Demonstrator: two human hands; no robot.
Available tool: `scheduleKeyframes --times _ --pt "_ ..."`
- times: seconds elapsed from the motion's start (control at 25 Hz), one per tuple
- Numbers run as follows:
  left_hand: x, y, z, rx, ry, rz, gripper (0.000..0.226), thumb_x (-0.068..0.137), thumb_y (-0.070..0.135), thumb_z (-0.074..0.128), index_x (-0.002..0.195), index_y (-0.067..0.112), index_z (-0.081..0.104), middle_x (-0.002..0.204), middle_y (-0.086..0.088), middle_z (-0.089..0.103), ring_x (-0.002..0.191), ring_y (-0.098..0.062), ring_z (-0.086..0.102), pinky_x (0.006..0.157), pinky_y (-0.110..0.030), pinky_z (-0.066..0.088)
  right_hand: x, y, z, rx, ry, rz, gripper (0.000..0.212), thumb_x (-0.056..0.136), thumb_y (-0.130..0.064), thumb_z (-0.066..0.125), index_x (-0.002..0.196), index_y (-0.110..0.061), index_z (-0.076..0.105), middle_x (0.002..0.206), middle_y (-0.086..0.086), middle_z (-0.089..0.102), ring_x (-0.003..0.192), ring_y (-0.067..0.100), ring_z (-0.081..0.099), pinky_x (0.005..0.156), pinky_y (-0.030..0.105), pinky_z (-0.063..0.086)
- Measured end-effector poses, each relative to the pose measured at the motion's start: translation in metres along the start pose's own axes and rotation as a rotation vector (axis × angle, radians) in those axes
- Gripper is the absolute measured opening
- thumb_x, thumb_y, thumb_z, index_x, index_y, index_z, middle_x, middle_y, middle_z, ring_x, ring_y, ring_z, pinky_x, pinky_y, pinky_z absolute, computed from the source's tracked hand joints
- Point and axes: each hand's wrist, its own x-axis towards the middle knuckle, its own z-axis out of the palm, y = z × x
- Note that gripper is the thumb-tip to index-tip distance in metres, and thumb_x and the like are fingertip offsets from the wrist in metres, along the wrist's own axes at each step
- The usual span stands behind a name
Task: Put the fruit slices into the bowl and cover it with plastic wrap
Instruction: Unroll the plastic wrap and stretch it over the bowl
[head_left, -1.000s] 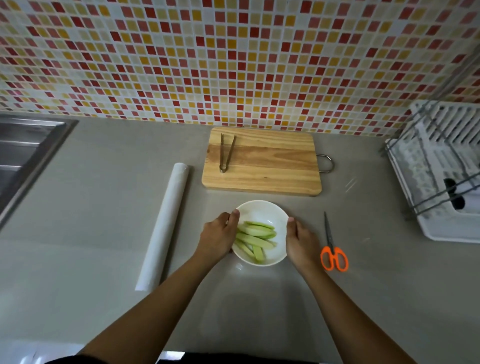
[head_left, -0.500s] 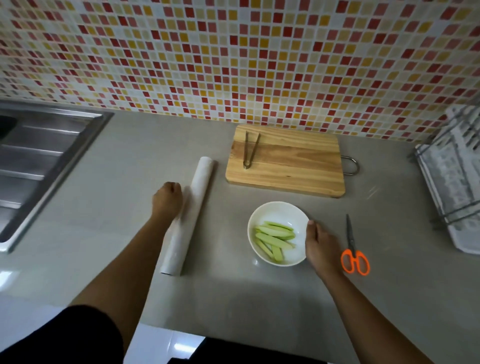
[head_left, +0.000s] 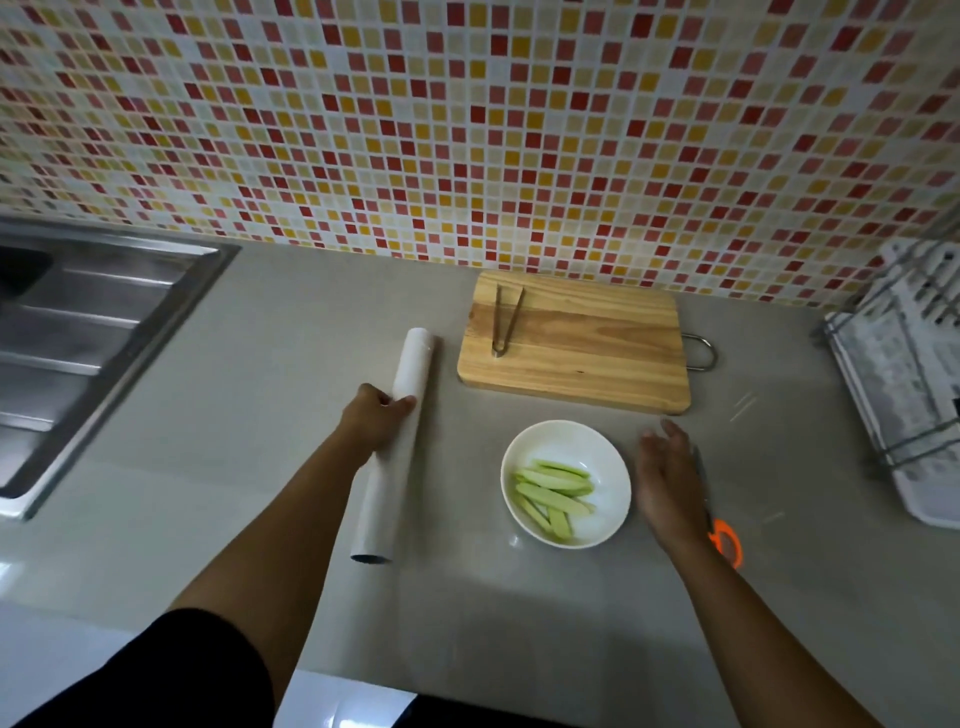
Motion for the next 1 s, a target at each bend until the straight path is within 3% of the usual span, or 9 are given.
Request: scheduleKeyframes --times 0.12,0.2,0.28,0.36,0.44,0.56,0.68,0.84,1.0 --pt "-0.023 0.040 -0.007 -0.280 -0.043 0.071 0.062 0.081 0.040 0.070 0.126 0.007 0.045 0.119 -0.014 0.059 0.101 -0.027 0.062 0.085 -0.039 0.053 0.012 -0.034 -0.008 0.073 0.019 -0.168 0.029 0.095 -0.025 0.048 0.119 -0.012 0.059 0.120 0.011 0.065 0.110 0.024 0.058 0.083 0.020 0.035" --pt "-0.050 0.075 -0.006 -0.414 -0.177 0.207 0.054 0.082 0.040 0.070 0.123 0.008 0.052 0.107 -0.011 0.067 0.091 -0.024 0.068 0.075 -0.034 0.056 0.023 -0.067 -0.012 0.136 -0.028 -0.235 0.020 0.093 -0.025 0.052 0.104 -0.016 0.066 0.103 0.007 0.070 0.097 0.021 0.063 0.079 0.021 0.041" --pt "-0.082 0.108 0.003 -0.489 -0.333 0.363 0.040 0.085 0.037 0.066 0.111 0.007 0.062 0.091 -0.008 0.072 0.079 -0.020 0.069 0.062 -0.029 0.056 0.032 -0.108 -0.021 0.316 -0.110 -0.247 0.015 0.092 -0.027 0.055 0.096 -0.020 0.067 0.093 -0.002 0.070 0.093 0.021 0.065 0.084 0.030 0.050" --pt "-0.110 0.135 0.018 -0.552 -0.403 0.445 0.034 0.085 0.033 0.066 0.110 0.010 0.062 0.091 -0.010 0.069 0.077 -0.020 0.067 0.061 -0.029 0.054 0.040 -0.149 -0.033 0.476 -0.188 -0.215 0.013 0.090 -0.036 0.055 0.089 -0.030 0.067 0.090 -0.011 0.070 0.089 0.012 0.067 0.078 0.025 0.053" --pt "-0.128 0.154 0.034 -0.553 -0.391 0.507 0.039 0.083 0.032 0.068 0.117 0.016 0.057 0.104 -0.012 0.067 0.090 -0.026 0.067 0.073 -0.038 0.056 0.048 -0.179 -0.044 0.543 -0.224 -0.193 0.015 0.087 -0.046 0.056 0.089 -0.034 0.065 0.094 -0.012 0.071 0.088 0.006 0.068 0.074 0.021 0.053" --pt "-0.142 0.167 0.053 -0.485 -0.349 0.593 0.052 0.080 0.035 0.070 0.126 0.021 0.052 0.119 -0.011 0.060 0.108 -0.030 0.061 0.093 -0.049 0.052 0.056 -0.200 -0.056 0.646 -0.189 -0.199 0.021 0.086 -0.045 0.059 0.093 -0.027 0.066 0.100 -0.007 0.071 0.094 0.011 0.068 0.078 0.026 0.056" --pt "-0.147 0.169 0.065 -0.413 -0.292 0.658 0.060 0.074 0.043 0.069 0.128 0.023 0.050 0.121 -0.007 0.061 0.109 -0.027 0.060 0.093 -0.049 0.051 0.057 -0.205 -0.062 0.756 -0.108 -0.202 0.016 0.082 -0.031 0.068 0.089 -0.017 0.069 0.095 0.001 0.073 0.092 0.016 0.070 0.075 0.027 0.058" --pt "-0.145 0.167 0.074 -0.370 -0.228 0.692 0.051 0.082 0.039 0.068 0.129 0.028 0.050 0.119 0.001 0.063 0.105 -0.018 0.062 0.090 -0.039 0.053 0.057 -0.206 -0.064 0.800 0.028 -0.190 0.005 0.077 -0.020 0.074 0.078 -0.020 0.069 0.089 0.001 0.073 0.086 0.017 0.071 0.069 0.027 0.058" --pt "-0.146 0.164 0.077 -0.415 -0.171 0.712 0.039 0.089 0.041 0.059 0.125 0.026 0.053 0.112 0.006 0.064 0.102 -0.012 0.062 0.088 -0.037 0.054 0.059 -0.211 -0.070 0.804 -0.054 -0.144 0.003 0.083 -0.019 0.068 0.086 -0.018 0.067 0.094 0.002 0.072 0.085 0.013 0.070 0.074 0.030 0.059"
